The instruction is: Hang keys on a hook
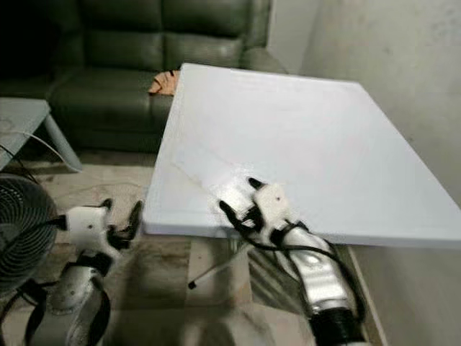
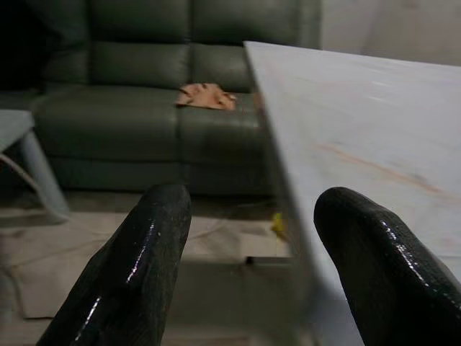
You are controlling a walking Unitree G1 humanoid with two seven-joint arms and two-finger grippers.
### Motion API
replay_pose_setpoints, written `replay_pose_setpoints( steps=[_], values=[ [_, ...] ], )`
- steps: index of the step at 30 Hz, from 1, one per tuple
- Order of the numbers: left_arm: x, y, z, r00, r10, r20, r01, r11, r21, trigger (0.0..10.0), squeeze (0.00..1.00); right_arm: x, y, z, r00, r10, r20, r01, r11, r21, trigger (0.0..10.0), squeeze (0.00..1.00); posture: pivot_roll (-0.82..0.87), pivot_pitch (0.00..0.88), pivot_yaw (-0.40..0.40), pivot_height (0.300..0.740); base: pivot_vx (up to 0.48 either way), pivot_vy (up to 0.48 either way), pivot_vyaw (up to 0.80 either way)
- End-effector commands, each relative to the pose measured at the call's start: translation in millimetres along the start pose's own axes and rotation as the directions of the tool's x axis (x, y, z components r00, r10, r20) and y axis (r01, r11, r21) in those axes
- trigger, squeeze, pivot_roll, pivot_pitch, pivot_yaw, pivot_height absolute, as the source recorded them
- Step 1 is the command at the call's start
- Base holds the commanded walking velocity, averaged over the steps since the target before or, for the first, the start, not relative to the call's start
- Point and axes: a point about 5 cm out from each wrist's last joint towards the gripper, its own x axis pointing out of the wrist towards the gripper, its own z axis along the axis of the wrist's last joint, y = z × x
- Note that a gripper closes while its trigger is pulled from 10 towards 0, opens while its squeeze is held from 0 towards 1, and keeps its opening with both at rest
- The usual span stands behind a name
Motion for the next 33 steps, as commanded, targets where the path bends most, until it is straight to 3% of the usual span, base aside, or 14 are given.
replay_pose_setpoints(
  steps=[1,18,26,33],
  values=[
    [1.6,-8.8,2.3,1.000,-0.026,0.012,0.026,1.000,-0.010,10.0,0.00,-5.0,-9.4,-0.2,1.000,-0.023,-0.013,0.022,1.000,-0.019,10.0,0.00,-0.05,0.041,-0.042,0.740,0.000,0.000,0.00],
    [-1.6,-16.7,3.8,0.995,-0.097,0.017,0.096,0.995,0.029,10.0,0.00,-2.2,-21.2,-1.7,0.997,-0.061,-0.039,0.060,0.998,-0.005,10.0,0.00,-0.04,0.038,-0.048,0.740,0.000,0.000,0.00],
    [-8.1,-32.0,8.4,0.978,-0.208,0.023,0.206,0.977,0.052,10.0,0.00,12.4,-28.1,-0.1,0.996,-0.063,-0.061,0.063,0.998,0.004,10.0,0.00,-0.02,0.063,-0.051,0.740,0.000,0.000,0.00],
    [-9.9,-35.8,10.6,0.971,-0.238,0.027,0.236,0.970,0.065,10.0,0.00,17.3,-30.6,-1.0,0.995,-0.064,-0.076,0.066,0.997,0.030,10.0,0.00,-0.02,0.073,-0.050,0.740,0.000,0.000,0.00]
  ],
)
